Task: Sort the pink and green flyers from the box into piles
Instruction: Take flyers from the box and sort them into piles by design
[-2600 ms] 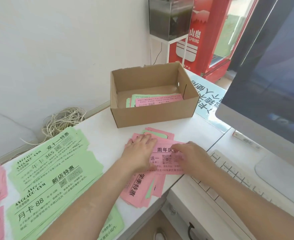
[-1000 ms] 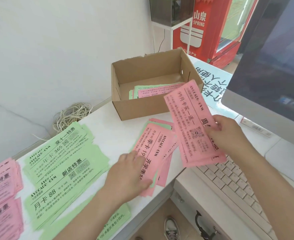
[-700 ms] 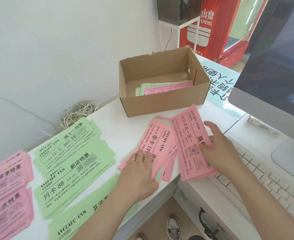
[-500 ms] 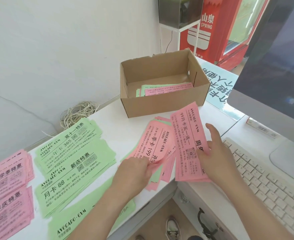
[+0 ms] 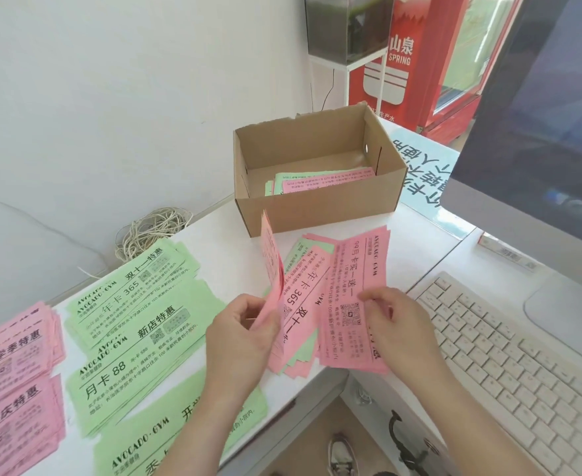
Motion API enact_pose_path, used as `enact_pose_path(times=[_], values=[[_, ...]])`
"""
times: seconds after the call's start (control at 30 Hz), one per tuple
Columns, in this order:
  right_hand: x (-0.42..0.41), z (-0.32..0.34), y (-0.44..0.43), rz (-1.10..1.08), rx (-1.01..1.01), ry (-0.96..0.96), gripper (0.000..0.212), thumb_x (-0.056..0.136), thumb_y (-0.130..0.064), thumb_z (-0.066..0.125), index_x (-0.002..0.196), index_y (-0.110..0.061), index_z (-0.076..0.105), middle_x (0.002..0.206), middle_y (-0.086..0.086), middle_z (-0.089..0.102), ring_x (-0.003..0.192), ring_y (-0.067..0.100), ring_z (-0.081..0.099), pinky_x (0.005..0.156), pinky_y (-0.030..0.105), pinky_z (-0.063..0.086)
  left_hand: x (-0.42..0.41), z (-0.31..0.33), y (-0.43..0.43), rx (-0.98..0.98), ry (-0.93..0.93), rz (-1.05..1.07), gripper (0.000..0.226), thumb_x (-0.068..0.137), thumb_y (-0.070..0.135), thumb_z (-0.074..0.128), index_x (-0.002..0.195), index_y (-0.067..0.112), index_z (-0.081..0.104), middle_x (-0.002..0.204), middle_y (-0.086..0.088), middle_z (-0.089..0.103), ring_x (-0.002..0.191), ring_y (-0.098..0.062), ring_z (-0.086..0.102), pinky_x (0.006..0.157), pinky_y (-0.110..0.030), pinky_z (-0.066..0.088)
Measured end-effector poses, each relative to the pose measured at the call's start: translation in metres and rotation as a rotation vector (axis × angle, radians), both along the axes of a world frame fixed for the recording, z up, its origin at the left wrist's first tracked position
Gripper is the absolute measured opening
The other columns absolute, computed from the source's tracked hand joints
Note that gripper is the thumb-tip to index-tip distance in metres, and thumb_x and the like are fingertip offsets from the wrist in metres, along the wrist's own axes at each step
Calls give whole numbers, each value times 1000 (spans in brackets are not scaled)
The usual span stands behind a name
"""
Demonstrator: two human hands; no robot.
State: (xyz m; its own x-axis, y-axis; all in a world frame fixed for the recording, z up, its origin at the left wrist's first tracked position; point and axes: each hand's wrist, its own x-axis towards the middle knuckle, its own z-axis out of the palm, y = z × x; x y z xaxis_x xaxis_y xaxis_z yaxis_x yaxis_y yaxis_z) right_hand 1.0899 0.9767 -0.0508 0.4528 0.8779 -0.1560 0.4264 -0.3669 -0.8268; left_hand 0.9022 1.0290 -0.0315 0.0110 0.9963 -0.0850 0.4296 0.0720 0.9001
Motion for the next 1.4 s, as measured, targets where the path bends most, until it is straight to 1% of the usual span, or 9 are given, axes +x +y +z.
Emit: enact_pose_path(times=[0.17, 0.37, 0.57, 0.73, 0.93, 1.03, 1.13, 1.27, 1.4], values=[[-20, 6, 18, 178, -91, 73, 29, 92, -50, 51, 89, -30, 72, 82, -15, 70, 76, 0, 63, 67, 24, 52, 26, -16, -26, -23, 123, -250, 9, 87, 24, 66, 79, 26, 69, 74, 15, 68, 70, 5, 60, 60, -9, 43], [-12, -3, 35, 168, -179, -146, 15, 85, -19, 56, 81, -15, 70, 73, -6, 68, 68, 17, 62, 61, 32, 52, 25, -26, -29, -119, 155, -551, 30, 79, 38, 66, 109, 34, 64, 112, 32, 56, 106, 12, 51, 96, -24, 45], [25, 27, 42, 381, -136, -112, 18, 89, -21, 63, 88, -36, 74, 86, -20, 71, 79, 5, 66, 76, 32, 54, -21, 18, 23, 84, 47, -11, 75, 80, 25, 74, 140, 40, 32, 141, 15, 36, 124, -9, 42, 103, -35, 40], [21, 77, 69, 699, -95, -244, 20, 89, -17, 64, 94, -33, 75, 63, -37, 60, 66, -19, 53, 58, 6, 41, -55, 49, 52, 8, 15, -291, 55, 76, 4, 77, 113, 40, 58, 103, 8, 70, 92, -9, 66, 80, -30, 50], [-46, 115, 98, 1052, 38, -823, 14, 89, -16, 54, 87, -27, 64, 66, -9, 50, 73, 18, 52, 64, 31, 45, -109, 83, 16, 115, -3, -154, 57, 68, 73, 63, 118, 48, 57, 127, 27, 54, 115, 2, 55, 87, -13, 44], [-99, 127, 98, 1208, 313, -1034, 23, 84, -7, 51, 85, -29, 48, 78, -7, 53, 82, 23, 60, 73, 34, 44, -132, 120, -10, 279, -146, -131, 51, 87, 62, 49, 119, 25, 63, 137, 16, 51, 128, 3, 43, 101, -19, 41], [-149, 133, 96, 1332, 545, -1045, 38, 65, 6, 51, 82, -28, 53, 75, -6, 58, 71, 22, 63, 75, 39, 46, -170, 132, -20, 452, 345, -43, 38, 86, 48, 55, 121, 33, 62, 143, 24, 39, 133, 10, 29, 110, -8, 19], [-216, 137, 83, 1478, 788, -1084, 34, 43, 3, 59, 63, -24, 52, 59, -8, 52, 52, 18, 58, 58, 34, 48, -233, 116, -30, 364, 1041, -60, 56, 76, 43, 72, 128, 37, 52, 143, 9, 44, 134, -13, 38, 115, -48, 21], [-279, 123, 68, 1620, 802, -990, 30, 53, -4, 63, 68, -29, 53, 71, -12, 52, 66, 13, 57, 64, 32, 47, -304, 112, -58, 15, 859, -5, 16, 83, 25, 67, 98, 32, 67, 101, 15, 66, 101, -8, 59, 85, -32, 47]])
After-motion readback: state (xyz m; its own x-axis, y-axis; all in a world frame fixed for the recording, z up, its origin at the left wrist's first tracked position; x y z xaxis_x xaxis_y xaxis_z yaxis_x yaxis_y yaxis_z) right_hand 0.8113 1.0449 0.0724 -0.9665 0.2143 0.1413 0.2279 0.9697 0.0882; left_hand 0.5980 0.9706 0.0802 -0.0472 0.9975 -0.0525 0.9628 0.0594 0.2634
